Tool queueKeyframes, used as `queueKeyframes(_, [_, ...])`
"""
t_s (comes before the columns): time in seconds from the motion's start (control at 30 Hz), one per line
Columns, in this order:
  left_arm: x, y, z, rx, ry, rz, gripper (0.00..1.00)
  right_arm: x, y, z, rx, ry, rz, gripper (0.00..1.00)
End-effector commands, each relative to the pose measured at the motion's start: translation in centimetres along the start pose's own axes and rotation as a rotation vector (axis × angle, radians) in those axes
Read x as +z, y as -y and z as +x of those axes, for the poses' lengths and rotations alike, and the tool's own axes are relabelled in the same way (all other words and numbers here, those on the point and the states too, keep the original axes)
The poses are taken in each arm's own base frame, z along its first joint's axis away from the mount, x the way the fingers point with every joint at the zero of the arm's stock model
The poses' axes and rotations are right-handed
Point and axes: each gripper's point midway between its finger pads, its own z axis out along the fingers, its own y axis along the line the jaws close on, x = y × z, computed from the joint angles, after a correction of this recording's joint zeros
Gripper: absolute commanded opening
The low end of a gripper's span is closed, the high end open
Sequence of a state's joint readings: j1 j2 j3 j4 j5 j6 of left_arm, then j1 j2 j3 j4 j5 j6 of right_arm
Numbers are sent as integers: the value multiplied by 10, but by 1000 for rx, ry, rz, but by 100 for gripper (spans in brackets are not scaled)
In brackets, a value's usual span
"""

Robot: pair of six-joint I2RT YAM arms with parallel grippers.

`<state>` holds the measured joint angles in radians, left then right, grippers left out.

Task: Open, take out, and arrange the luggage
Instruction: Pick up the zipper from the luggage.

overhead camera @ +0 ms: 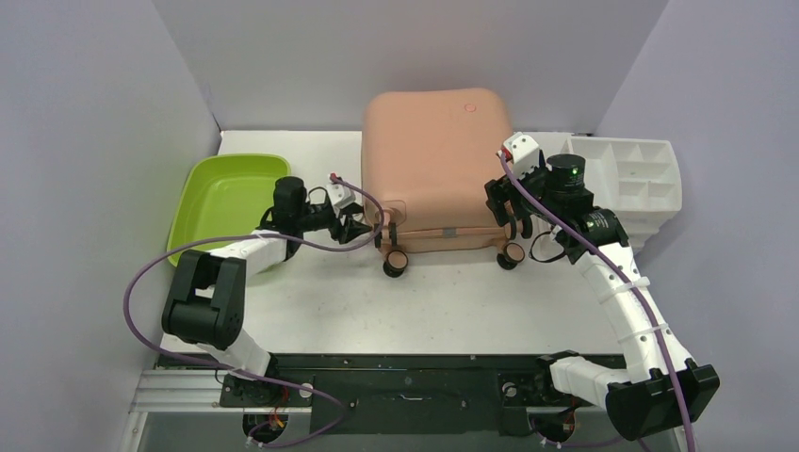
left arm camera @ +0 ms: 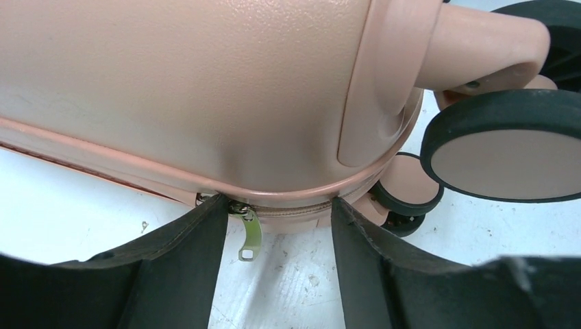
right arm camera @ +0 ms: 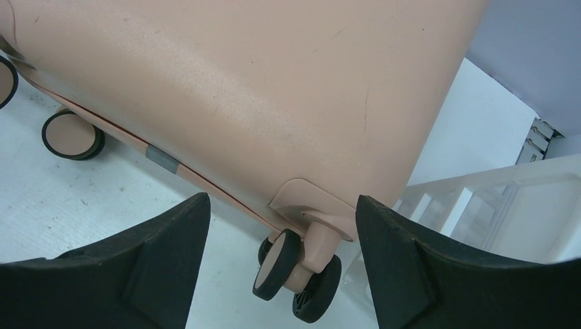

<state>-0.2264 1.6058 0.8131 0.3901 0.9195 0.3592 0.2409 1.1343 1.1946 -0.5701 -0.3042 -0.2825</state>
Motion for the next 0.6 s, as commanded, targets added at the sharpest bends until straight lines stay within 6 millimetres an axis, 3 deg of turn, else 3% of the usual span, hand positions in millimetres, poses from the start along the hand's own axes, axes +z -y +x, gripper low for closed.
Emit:
queueKeyframes(0.0, [8,-16,-12,42,-15,-27,50,-15,7,-27,-35,93,28,73])
queueKeyframes(0.1, [4,-7,-4,43,-56,14,40,-17,7,-29,-40,98,29,73])
queueKeyframes(0.2, [3,-3,-4,41,-63,30,37,-19,8,-32,-42,104,30,73])
queueKeyframes(0.3, [5,-5,-5,53,-86,59,38,-20,9,-35,-45,111,33,74])
queueKeyframes(0.4, [5,2,10,9,-159,124,40,-22,12,-37,-50,108,48,74])
queueKeyframes(0.43, [5,0,5,18,-159,132,42,-23,14,-37,-55,105,60,74])
queueKeyframes(0.57, [1,0,15,14,-204,148,50,-24,22,-36,-67,89,93,74])
